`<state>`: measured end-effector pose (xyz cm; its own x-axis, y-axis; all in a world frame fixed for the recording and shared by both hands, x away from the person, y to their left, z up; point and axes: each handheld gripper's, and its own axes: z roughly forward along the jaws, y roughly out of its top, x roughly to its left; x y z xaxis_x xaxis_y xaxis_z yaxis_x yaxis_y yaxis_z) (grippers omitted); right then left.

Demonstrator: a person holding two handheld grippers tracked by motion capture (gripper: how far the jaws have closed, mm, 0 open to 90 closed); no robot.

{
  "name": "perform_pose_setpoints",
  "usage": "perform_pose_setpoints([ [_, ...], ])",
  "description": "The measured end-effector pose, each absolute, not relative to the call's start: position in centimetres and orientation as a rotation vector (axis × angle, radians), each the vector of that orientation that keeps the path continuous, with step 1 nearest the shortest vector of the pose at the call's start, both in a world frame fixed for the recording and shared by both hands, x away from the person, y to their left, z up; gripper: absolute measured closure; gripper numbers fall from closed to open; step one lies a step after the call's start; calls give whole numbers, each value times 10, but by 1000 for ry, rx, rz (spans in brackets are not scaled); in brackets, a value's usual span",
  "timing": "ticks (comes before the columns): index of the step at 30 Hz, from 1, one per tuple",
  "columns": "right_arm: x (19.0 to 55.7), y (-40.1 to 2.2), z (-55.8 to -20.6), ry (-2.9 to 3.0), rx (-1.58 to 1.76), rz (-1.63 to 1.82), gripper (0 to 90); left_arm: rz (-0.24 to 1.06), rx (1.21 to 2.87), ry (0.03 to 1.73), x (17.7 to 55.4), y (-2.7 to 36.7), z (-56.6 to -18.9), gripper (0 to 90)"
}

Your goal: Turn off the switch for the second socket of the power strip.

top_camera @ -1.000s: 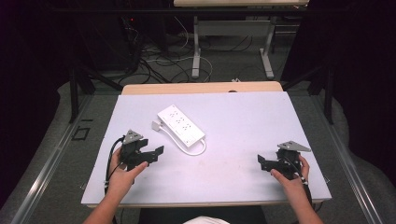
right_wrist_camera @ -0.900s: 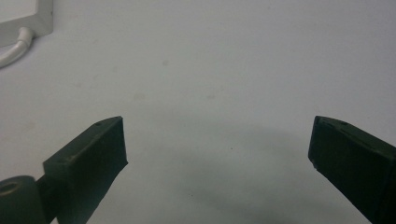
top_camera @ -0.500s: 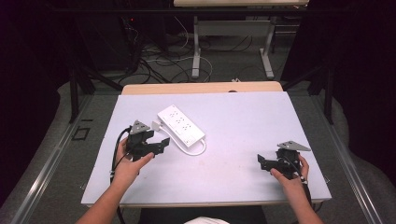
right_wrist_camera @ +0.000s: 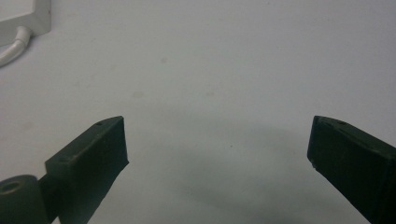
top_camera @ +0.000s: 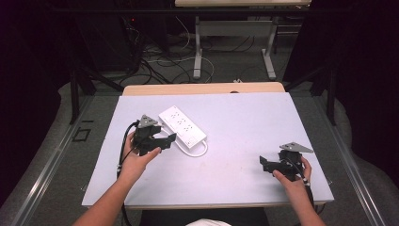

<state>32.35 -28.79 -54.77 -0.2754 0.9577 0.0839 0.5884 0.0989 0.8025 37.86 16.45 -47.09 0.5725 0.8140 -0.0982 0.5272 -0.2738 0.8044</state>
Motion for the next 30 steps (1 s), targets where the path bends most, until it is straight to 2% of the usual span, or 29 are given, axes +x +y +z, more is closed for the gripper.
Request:
perform_pose_setpoints([
  [30, 325, -285, -549, 1932, 1505, 1043, 59, 359, 1888, 1143, 398, 166, -456, 354],
])
